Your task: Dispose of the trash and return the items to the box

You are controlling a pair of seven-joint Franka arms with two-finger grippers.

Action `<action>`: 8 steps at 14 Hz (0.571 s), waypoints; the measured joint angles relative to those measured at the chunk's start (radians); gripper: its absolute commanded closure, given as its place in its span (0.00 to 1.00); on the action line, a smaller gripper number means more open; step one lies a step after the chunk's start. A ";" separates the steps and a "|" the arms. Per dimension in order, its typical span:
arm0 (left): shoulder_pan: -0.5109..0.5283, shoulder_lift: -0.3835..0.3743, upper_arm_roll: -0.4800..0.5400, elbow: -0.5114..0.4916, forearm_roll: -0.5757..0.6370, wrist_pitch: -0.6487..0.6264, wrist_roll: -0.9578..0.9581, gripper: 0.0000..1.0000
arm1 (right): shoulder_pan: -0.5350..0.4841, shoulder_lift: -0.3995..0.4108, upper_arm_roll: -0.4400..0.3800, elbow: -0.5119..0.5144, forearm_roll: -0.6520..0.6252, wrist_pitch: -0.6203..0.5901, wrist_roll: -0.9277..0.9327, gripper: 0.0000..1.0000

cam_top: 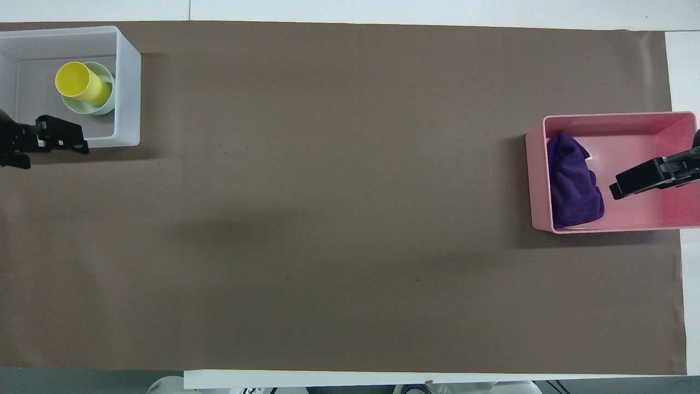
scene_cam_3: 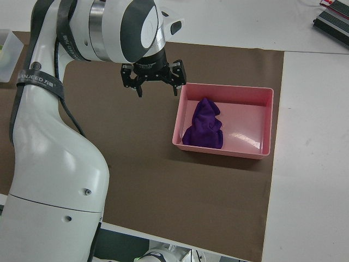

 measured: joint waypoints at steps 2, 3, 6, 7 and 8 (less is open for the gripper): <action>-0.002 -0.036 0.002 0.008 0.001 -0.062 0.097 0.00 | -0.001 0.000 0.000 0.000 0.000 0.000 0.000 0.00; -0.001 -0.039 0.006 0.022 0.001 -0.071 0.126 0.00 | -0.001 0.000 -0.001 -0.001 0.000 0.000 0.000 0.00; 0.004 -0.018 0.010 0.085 0.001 -0.071 0.145 0.00 | -0.001 0.000 -0.001 -0.002 0.000 0.000 0.000 0.00; 0.005 -0.003 0.011 0.118 0.002 -0.076 0.149 0.00 | -0.001 0.000 -0.001 -0.002 0.000 0.000 0.000 0.00; 0.005 0.013 0.012 0.147 0.003 -0.083 0.151 0.00 | -0.001 0.000 -0.001 -0.002 0.000 0.000 0.000 0.00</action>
